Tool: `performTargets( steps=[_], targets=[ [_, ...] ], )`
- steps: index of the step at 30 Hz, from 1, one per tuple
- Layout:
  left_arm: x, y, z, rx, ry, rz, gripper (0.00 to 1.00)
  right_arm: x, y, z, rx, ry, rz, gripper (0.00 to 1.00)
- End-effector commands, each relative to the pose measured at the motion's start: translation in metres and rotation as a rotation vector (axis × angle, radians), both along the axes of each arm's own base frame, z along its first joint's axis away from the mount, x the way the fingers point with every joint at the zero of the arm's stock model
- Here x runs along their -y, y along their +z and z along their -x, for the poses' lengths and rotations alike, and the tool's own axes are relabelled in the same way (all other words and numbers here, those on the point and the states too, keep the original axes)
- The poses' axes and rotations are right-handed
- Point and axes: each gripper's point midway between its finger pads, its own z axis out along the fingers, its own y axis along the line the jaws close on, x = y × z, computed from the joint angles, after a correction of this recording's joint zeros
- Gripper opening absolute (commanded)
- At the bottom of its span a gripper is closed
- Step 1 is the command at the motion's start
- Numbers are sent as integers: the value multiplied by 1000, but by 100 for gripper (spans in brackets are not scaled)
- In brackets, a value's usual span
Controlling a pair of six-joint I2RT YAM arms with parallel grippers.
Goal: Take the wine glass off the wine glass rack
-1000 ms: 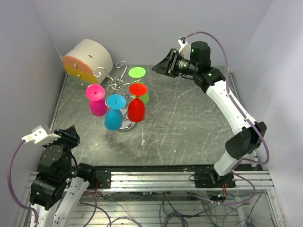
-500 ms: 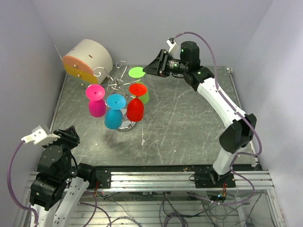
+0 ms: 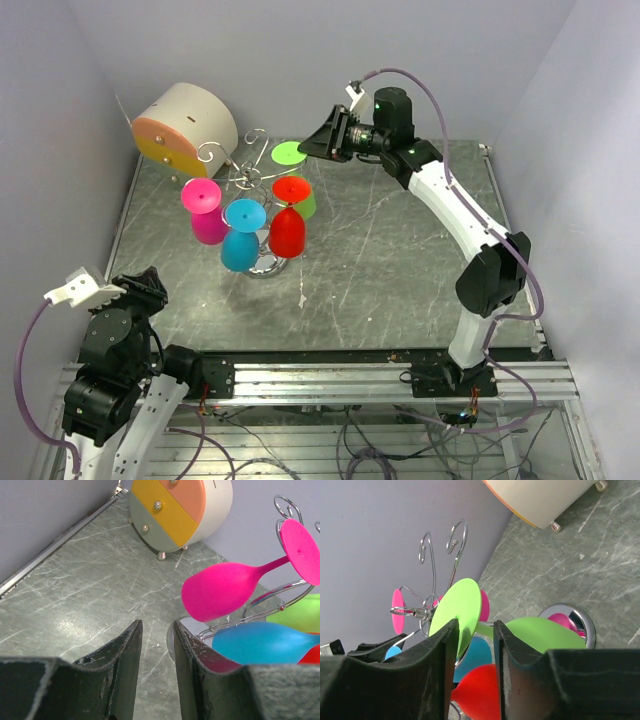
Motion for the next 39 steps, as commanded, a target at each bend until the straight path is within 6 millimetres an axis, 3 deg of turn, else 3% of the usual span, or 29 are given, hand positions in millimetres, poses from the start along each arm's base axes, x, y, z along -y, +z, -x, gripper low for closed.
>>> performTargets(
  steps=[1, 5, 8, 26, 34, 39],
  targets=[
    [-4, 4, 3, 21, 22, 10, 42, -5, 15, -2, 46, 20, -43, 29],
    [-4, 4, 2, 20, 24, 10, 42, -5, 23, 0, 60, 17, -60, 7],
    [-5, 3, 2, 19, 24, 11, 42, -3, 30, 2, 70, 12, -70, 0],
    [-5, 4, 3, 25, 28, 14, 42, 15, 59, 21, 61, -50, -131, 0],
    [-6, 4, 4, 24, 30, 14, 42, 5, 58, 29, 34, 23, -158, 0],
    [-6, 4, 4, 23, 31, 14, 42, -14, 53, 39, 27, 62, -149, 0]
  ],
)
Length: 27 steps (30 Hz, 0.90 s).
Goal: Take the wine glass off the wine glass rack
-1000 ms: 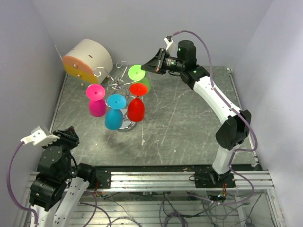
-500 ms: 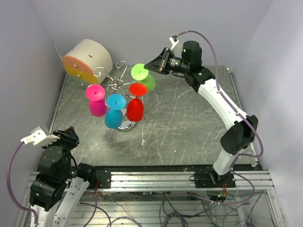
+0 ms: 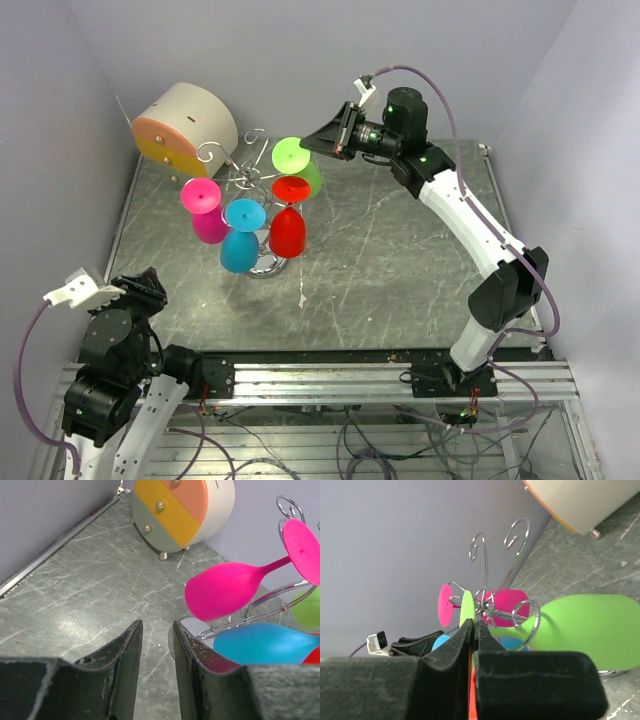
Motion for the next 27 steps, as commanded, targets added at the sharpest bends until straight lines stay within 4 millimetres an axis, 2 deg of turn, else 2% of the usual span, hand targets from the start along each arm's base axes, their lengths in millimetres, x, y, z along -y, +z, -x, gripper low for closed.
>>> performTargets(
  steps=[1, 8, 20, 24, 27],
  targets=[
    [-5, 5, 3, 26, 24, 13, 42, -18, 5, 10, 22, 57, -16, 0],
    [-5, 5, 3, 28, 23, 13, 42, -21, 0, 11, 26, 50, -9, 0],
    [-5, 6, 3, 29, 23, 14, 42, -29, -12, -38, 55, -49, -5, 0],
    [-4, 5, 2, 25, 21, 11, 42, -17, -5, -50, 89, -131, -20, 0],
    [-4, 5, 2, 24, 22, 11, 42, 1, 9, -57, 133, -204, -26, 0]
  ],
)
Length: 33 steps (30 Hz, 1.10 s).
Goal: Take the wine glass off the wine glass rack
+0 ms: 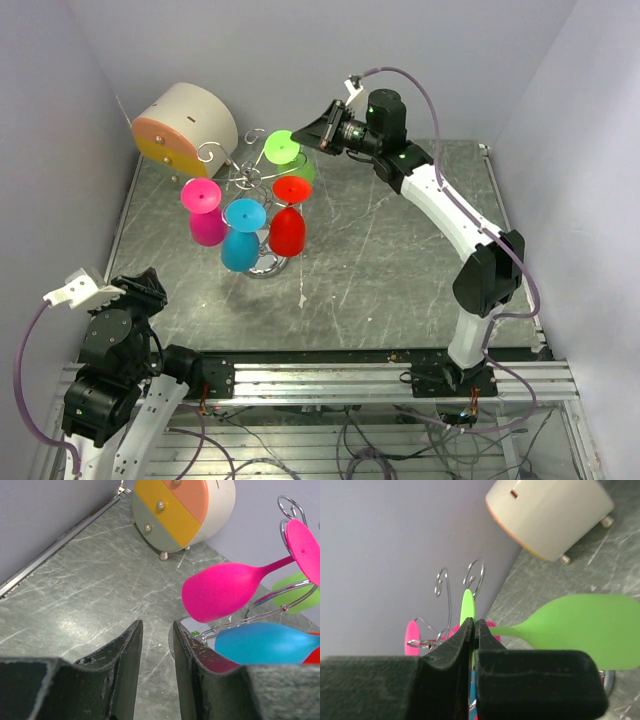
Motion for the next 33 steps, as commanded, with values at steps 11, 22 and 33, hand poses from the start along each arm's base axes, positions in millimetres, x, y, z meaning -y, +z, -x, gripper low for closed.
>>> performTargets(
  steps=[11, 22, 33],
  targets=[
    [0, 9, -1, 26, -1, -4, 44, 107, 84, -5, 310, -390, 123, 0],
    [105, 107, -22, 10, -520, 129, 57, 151, 95, 160, 641, -274, 446, 0],
    [182, 172, 14, 16, -970, 361, 59, 180, 45, 245, 671, -57, 471, 0]
  ],
)
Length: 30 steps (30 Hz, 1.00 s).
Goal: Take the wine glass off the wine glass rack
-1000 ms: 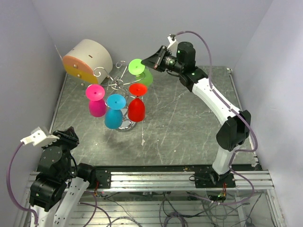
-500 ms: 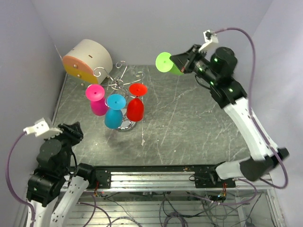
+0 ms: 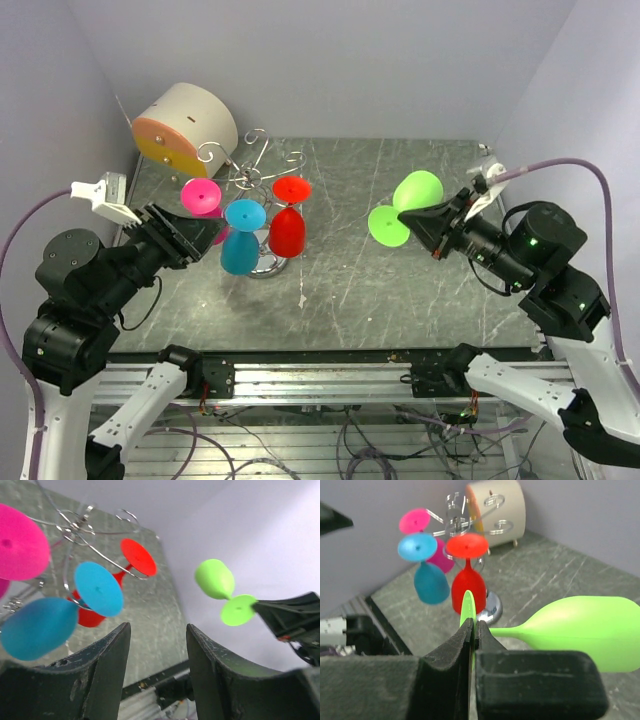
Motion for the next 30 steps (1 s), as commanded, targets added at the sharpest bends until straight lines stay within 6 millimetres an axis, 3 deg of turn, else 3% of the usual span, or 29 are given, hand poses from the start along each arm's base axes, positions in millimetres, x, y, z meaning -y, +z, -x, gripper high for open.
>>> performTargets(
  steps=[1, 4, 11, 19, 23, 26, 30],
  targets=[
    [26, 17, 33, -1, -205, 82, 59, -3, -40, 13, -39, 83, 111, 0],
    [32, 12, 40, -33, -250, 97, 59, -2, -42, 5, -27, 57, 143, 0],
    [40, -12, 35, -141, -275, 108, 60, -11, -12, -35, 120, -23, 199, 0],
    [35, -23, 29, -169, -231, 79, 59, -51, 34, -78, 230, -55, 221, 0],
    [32, -30, 29, -181, -215, 75, 59, -73, 49, -93, 323, -89, 277, 0],
    [31, -31, 31, -182, -214, 80, 59, -87, 56, -89, 466, -106, 327, 0],
    [29, -31, 33, -187, -200, 96, 59, -101, 67, -53, 688, -94, 327, 0]
  ],
)
